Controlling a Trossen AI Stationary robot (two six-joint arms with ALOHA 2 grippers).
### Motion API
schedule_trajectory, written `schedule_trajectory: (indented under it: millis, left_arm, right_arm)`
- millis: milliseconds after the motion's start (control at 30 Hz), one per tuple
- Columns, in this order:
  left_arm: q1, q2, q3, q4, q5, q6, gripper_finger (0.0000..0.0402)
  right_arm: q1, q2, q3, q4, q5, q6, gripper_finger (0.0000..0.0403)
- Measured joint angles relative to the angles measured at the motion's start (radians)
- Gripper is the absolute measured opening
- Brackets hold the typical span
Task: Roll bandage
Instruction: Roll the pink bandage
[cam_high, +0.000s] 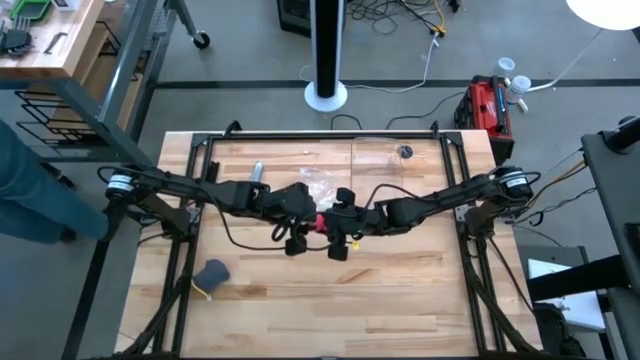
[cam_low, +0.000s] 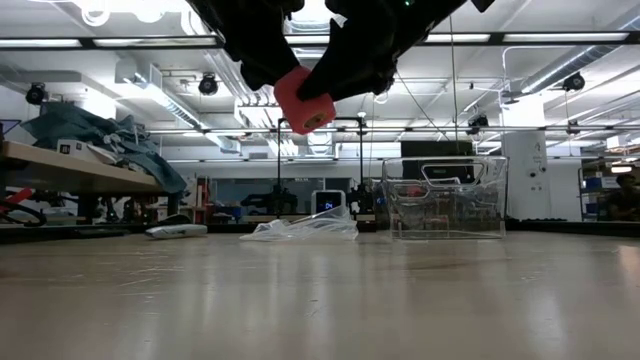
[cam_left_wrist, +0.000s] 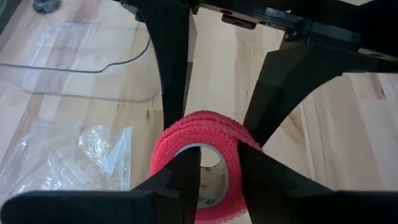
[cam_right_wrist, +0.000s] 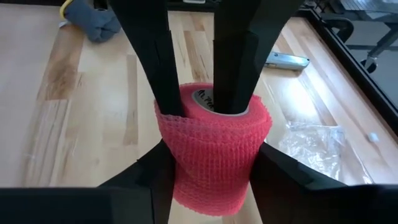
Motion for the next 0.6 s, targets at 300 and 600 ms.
schedule_trajectory:
  millis: [300, 600]
  left_arm:
    - [0.000, -0.001, 0.000, -0.004, 0.005, -0.027, 0.0142]
    - [-0.004, -0.010, 0.039, -0.088, 0.004, -0.049, 0.0120]
  right_arm:
    - [0.000, 0.000, 0.000, -0.008, 0.000, 0.003, 0.0168]
    - [0.000, 0.000, -0.001, -0.017, -0.004, 0.001, 0.0169]
